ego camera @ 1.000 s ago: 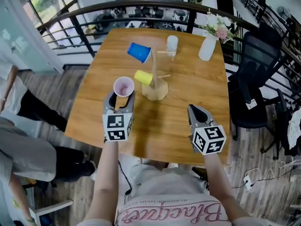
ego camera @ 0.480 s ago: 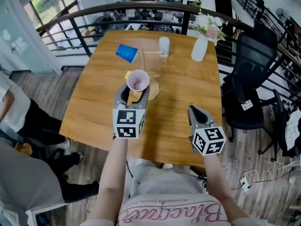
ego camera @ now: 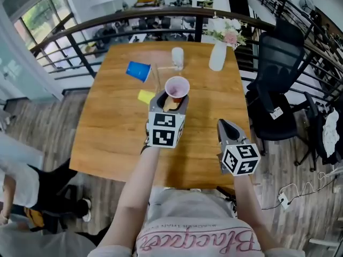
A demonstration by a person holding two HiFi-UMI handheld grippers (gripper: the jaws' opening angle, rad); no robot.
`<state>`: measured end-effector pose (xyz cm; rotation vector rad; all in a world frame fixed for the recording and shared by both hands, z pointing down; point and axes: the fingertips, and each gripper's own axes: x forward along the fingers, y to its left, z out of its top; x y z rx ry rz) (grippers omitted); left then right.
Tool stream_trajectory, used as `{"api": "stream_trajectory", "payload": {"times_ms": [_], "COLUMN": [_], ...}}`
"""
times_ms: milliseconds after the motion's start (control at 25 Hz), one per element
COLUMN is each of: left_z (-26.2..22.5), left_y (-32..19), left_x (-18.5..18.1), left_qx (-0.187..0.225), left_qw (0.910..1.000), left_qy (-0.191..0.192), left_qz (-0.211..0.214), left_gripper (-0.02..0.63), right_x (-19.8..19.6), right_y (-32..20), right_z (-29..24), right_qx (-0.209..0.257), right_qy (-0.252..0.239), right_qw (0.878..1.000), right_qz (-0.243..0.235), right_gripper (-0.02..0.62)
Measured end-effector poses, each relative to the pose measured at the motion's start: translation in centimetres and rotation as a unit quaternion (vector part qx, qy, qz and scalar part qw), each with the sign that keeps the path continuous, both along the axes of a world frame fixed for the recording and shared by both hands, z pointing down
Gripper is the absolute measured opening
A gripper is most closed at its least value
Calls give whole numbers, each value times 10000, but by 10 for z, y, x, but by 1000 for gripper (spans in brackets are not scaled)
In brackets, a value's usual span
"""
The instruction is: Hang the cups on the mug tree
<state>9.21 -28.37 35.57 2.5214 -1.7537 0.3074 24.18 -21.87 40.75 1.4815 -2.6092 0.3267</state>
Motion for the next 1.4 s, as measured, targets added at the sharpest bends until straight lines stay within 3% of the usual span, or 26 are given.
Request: {"api": "stream_trajectory", "payload": {"times_ms": [320,400,480,600,800,880,960,1120,1320,1400], "left_z": [13,18,17,14,2,-4,-10,-17,-22,-23], "left_y": [-35,-44,-52,-63,-74,-76,-78,-82,-84,-84], "left_x": [11,12,11,7,0,-2,-4,-13,-24,-30], "left_qx": [-600,-776,-903,-1059,-1110,-1118,-1154,-1173,-1001,-896], "left_qw": [9974,9953,9906,9717,9237,8992,8645,7758,6838,6415], "left_qy": [293,529,1009,2111,3667,4231,4892,6200,7228,7619], "left_qz": [258,250,190,80,0,10,43,41,-34,-7], "left_gripper": [262,262,262,264,262,262,262,264,264,265], "right_x": [3,6,10,15,21,21,19,15,13,14], "right_y": [-1,-1,-1,-1,-3,-3,-3,-4,-5,-5], "right_z": [2,4,5,7,9,8,7,7,6,6], "right_qx": [-2,-29,-44,-56,-77,-62,-42,-23,-22,-28], "right_qy": [-64,-85,-91,-49,-23,-16,-4,27,34,38], "right_qw": [9995,9992,9989,9986,9980,9981,9982,9985,9985,9985], "right_qz": [316,395,466,530,622,619,595,552,548,551], "right_gripper": [2,2,2,2,2,2,2,2,2,2]}}
